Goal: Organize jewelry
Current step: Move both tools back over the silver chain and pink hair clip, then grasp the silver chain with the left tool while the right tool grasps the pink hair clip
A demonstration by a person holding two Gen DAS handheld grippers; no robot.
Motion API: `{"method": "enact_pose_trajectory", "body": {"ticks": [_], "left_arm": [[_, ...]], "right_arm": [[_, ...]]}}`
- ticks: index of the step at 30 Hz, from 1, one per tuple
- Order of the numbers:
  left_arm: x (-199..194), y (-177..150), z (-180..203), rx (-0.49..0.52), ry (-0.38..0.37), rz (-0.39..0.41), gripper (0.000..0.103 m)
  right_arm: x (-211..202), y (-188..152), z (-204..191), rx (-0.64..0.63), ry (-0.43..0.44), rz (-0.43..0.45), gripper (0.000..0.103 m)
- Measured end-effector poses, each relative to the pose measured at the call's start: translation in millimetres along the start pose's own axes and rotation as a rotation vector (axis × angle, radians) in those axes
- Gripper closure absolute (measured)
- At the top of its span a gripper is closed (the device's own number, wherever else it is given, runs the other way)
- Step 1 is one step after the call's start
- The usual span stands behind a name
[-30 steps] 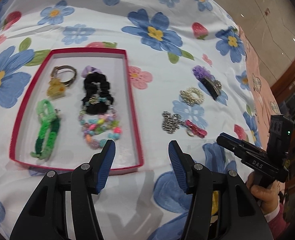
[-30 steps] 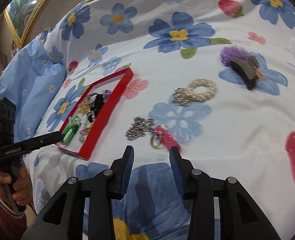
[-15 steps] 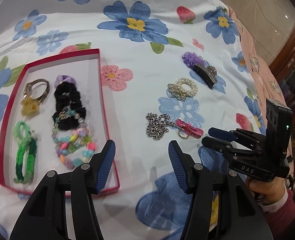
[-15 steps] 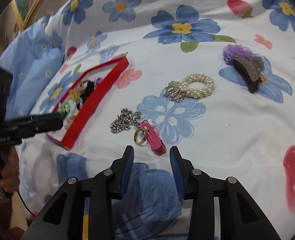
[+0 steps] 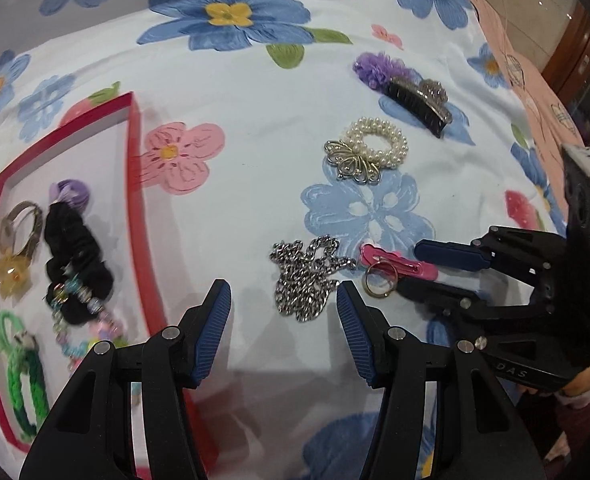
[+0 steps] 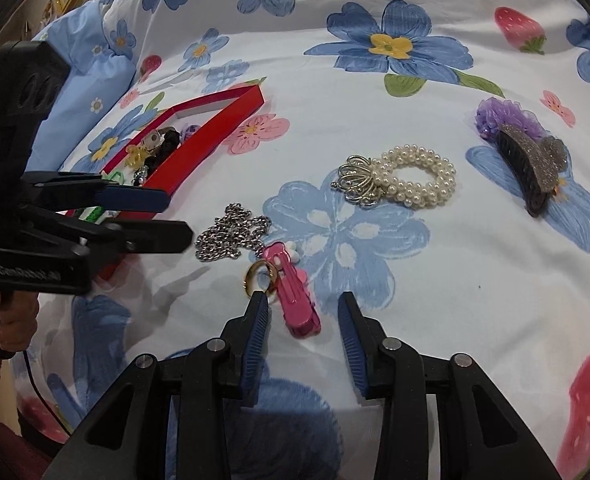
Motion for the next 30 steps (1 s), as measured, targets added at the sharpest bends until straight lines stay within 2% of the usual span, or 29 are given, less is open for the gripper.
{"method": "enact_pose_trajectory", "body": {"ticks": [2, 6, 9, 11, 14, 21, 30], "left_arm": [[6, 3, 3, 0.015, -0.002, -0.015, 0.049], [18, 5, 10, 0.04, -0.003, -0.037, 0.051], [24, 7, 13, 0.06, 0.018, -0.039, 0.057], [24, 7, 14, 0.064, 0.017, -0.034, 0.064], [23, 7, 11, 0.062, -0.003, -0.027, 0.087], [12, 4, 9, 0.01, -0.064, 0.018, 0.093], [-39, -12, 7, -0.054, -0.124, 0.125, 0.093]], "right_arm": [[0, 0, 1, 0.001, -0.01, -0.001, 0.085], [-7, -2, 10, 0.038, -0.017, 0.018, 0.086], [-15, -6, 20, 0.087, -0.008, 0.038, 0.086], [-21, -9, 27, 0.12, 0.011, 0.051, 0.086], [-28, -13, 31, 0.157, 0.029, 0.068, 0.086], [-36, -19, 31, 0.211, 0.053, 0.097, 0.086], [-61, -11, 14, 0.188, 0.062, 0.156, 0.086]]}}
Point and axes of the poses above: each gripper's, at about its wrist camera, not at the fingertips, and x roughly the way its jaws point, z to its right, y to its top, the point moved 5 cm from there along x, roughly the way its jaws point, and after that the axes turned 10 degrees about -z, right-handed, at the moved point
